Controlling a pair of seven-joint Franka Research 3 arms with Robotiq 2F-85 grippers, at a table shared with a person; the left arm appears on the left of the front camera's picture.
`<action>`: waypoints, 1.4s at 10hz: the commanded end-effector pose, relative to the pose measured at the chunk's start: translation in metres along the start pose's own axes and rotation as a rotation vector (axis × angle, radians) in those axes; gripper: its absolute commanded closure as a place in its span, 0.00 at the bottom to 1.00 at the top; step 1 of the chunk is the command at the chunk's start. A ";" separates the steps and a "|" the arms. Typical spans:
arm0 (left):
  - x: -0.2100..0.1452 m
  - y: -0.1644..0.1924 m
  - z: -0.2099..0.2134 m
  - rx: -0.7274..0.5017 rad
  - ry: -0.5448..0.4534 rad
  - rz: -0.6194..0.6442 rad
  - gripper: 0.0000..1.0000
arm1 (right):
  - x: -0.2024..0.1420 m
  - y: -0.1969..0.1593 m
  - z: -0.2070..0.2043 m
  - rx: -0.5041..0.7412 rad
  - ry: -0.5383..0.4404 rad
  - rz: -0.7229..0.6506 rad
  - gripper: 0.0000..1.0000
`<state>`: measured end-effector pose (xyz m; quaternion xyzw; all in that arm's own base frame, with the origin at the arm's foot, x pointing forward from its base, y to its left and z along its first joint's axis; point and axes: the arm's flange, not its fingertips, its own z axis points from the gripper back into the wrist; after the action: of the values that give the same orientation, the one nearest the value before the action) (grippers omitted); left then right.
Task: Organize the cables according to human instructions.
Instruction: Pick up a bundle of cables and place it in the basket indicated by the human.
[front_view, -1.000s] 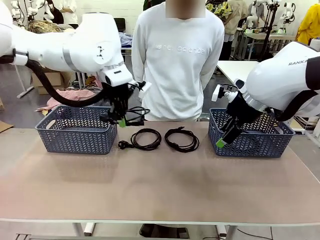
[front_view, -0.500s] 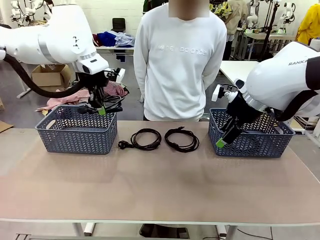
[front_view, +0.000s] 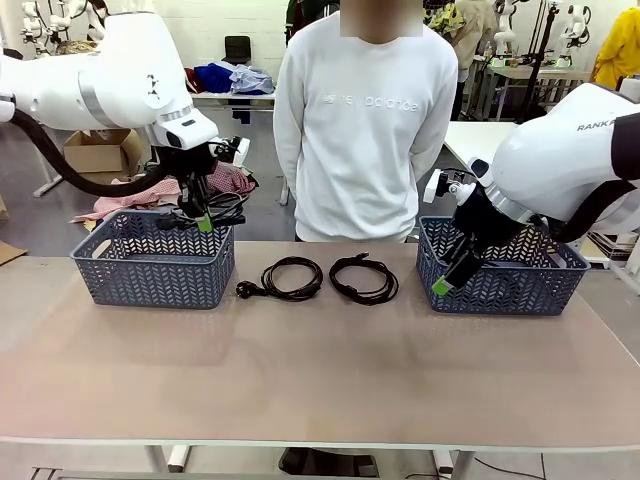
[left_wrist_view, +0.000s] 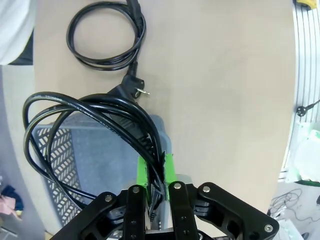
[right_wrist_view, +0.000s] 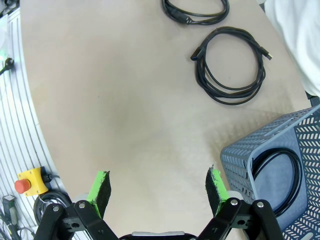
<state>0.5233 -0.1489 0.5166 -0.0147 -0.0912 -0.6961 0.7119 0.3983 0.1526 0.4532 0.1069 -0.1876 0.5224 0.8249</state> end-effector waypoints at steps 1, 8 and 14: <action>-0.003 -0.002 0.005 0.009 0.002 -0.010 1.00 | 0.000 0.000 0.001 -0.003 -0.002 -0.005 0.00; -0.089 0.020 -0.026 0.023 0.063 -0.027 0.85 | 0.000 0.000 0.001 -0.003 -0.002 -0.005 0.00; -0.113 0.053 -0.058 0.049 0.078 -0.014 0.85 | 0.000 0.000 0.001 -0.003 -0.002 -0.005 0.00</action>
<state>0.5750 -0.0496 0.4415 0.0205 -0.0756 -0.6997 0.7101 0.3983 0.1526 0.4533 0.1069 -0.1876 0.5224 0.8249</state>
